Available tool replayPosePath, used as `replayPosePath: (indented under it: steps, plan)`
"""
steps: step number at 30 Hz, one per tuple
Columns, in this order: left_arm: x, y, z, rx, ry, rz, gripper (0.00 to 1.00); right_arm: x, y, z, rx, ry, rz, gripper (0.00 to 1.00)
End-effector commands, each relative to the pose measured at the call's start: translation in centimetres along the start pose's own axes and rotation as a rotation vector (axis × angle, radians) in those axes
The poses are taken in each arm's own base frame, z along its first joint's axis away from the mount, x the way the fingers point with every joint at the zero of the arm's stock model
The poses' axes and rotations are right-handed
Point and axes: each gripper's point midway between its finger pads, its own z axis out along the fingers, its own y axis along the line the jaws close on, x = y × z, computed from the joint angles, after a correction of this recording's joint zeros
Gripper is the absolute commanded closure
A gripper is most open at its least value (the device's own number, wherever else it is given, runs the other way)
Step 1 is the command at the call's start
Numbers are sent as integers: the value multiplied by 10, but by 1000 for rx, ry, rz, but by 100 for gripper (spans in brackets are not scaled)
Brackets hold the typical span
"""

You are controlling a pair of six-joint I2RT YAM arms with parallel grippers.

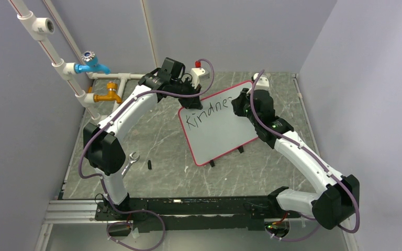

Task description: Write a sentence on the whiteboard

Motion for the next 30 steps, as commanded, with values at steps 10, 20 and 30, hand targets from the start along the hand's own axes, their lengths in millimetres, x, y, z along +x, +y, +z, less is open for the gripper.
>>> replayPosePath:
  steps: [10, 20, 30]
  plan:
    - [69, 24, 14, -97, 254, 70, 100, 9, -8, -5, 17, 4, 4, 100]
    - [69, 24, 14, -98, 253, 71, 100, 1, -21, -5, 91, -12, -25, 100]
    - [68, 23, 14, -97, 252, 72, 100, 13, -16, -9, 46, 18, -11, 100]
